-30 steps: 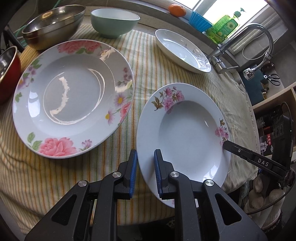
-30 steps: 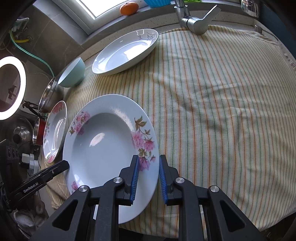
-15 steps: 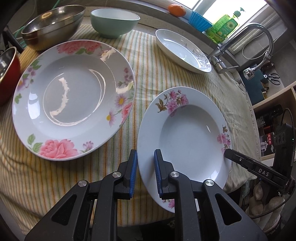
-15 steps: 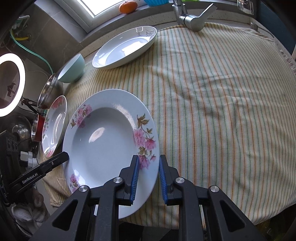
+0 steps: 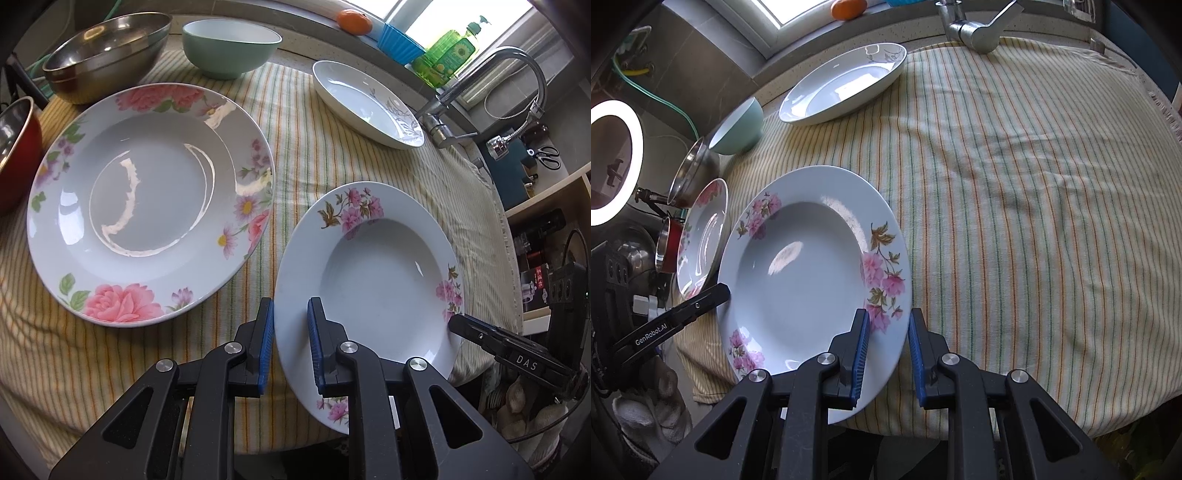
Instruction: Organize plates and bowls
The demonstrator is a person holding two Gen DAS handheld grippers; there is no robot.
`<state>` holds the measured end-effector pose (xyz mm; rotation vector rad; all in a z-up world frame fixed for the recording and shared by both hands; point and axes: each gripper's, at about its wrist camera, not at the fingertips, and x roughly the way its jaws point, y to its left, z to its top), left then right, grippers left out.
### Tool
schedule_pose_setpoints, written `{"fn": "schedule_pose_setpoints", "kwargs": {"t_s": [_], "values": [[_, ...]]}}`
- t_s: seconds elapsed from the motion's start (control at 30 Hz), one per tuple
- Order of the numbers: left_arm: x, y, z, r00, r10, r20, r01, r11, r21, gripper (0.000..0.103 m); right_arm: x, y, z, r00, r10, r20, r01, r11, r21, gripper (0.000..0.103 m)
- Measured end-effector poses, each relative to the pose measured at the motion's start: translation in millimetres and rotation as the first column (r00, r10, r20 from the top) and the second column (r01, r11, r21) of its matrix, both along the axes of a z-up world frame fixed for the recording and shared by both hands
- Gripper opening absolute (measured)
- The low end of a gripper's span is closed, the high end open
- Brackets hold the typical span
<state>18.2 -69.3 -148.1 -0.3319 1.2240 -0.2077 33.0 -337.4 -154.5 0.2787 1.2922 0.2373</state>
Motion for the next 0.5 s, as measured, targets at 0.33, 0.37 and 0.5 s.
{"fn": "schedule_pose_setpoints", "kwargs": {"t_s": [0.33,0.37,0.5], "values": [[0.1,1.7,0.4,1.000,-0.007,0.003,0.007,1.000,0.003,0.016,-2.4,1.3,0.1,1.000,0.005,-0.005,-0.005,1.000,-0.005,0.019],[-0.3,1.5,0.7,1.000,-0.009,0.004,0.009,1.000,0.009,0.016,-2.4,1.4,0.4,1.000,0.008,-0.003,-0.008,1.000,-0.006,0.019],[-4.3,0.6,4.4,1.000,-0.020,0.023,0.019,0.998,0.054,0.016,-3.2,3.5,2.8,1.000,0.013,0.011,-0.012,0.999,-0.035,0.019]]}}
